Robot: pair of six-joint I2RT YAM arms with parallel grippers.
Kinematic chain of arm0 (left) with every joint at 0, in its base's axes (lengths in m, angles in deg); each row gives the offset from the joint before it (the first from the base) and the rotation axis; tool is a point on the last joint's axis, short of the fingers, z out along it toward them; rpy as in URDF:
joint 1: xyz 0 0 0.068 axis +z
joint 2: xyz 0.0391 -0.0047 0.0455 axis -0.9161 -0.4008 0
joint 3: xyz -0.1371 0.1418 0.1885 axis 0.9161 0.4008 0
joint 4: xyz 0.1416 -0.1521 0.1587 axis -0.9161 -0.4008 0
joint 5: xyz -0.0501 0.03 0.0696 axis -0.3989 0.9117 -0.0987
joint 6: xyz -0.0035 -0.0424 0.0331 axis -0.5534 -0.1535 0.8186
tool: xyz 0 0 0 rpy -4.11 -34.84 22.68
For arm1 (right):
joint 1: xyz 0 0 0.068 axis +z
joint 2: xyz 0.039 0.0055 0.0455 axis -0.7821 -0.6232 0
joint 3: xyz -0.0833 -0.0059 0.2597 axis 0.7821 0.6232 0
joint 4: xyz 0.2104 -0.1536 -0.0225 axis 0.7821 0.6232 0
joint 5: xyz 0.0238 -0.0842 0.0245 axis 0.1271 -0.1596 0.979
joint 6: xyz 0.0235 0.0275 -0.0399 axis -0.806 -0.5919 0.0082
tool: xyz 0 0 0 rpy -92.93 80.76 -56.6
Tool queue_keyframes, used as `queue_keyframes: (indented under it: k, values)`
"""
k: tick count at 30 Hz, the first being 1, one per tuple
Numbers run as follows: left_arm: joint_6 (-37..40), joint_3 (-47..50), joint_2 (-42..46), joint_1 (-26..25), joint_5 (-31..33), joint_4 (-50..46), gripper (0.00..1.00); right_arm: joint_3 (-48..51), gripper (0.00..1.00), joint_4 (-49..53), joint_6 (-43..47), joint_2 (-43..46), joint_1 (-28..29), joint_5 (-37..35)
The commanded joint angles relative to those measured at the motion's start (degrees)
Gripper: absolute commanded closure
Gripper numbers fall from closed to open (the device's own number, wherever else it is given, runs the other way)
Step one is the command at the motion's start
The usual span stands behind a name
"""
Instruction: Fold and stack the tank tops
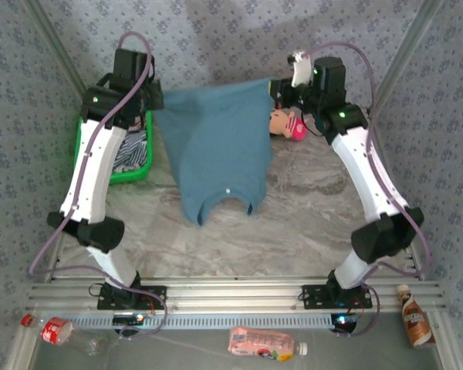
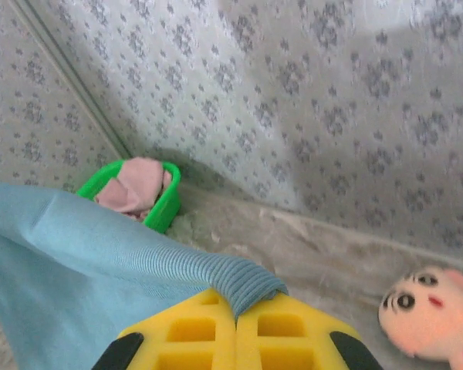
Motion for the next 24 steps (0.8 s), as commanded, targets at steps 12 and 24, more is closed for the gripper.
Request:
queue_keyframes:
  k: [12, 24]
  values:
    - [4.2, -13.7, -4.6, 3.7, -5.4, -6.0, 1.0, -5.9, 1.0, 2.7, -0.5, -3.8, -0.1, 3.7]
    - [-21.6, 80.0, 33.8, -6.0, -14.0, 10.4, 1.0, 52.7, 1.0, 14.9, -3.1, 20.1, 2.5, -0.1]
